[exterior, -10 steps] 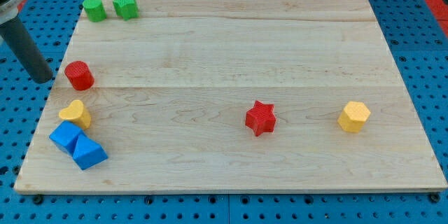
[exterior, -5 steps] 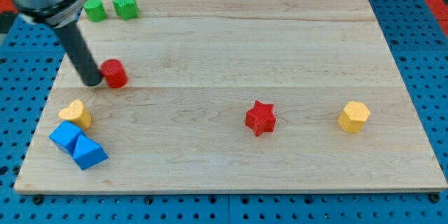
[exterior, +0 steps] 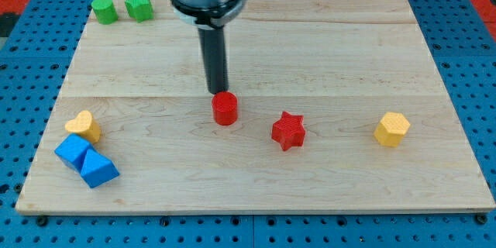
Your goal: Place the red blocks at the bottom center of the board
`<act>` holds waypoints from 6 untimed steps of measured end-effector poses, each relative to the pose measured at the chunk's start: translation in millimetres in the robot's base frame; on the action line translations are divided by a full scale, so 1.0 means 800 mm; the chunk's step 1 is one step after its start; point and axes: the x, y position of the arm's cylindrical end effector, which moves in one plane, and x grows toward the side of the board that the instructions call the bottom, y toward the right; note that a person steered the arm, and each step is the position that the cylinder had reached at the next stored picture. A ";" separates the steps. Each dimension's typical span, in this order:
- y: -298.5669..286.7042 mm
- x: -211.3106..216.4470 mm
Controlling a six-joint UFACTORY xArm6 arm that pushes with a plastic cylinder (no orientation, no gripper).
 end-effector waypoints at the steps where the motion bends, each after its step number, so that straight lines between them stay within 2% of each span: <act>1: 0.029 0.065; 2: 0.029 0.106; 4: 0.055 0.037; 6: 0.156 0.062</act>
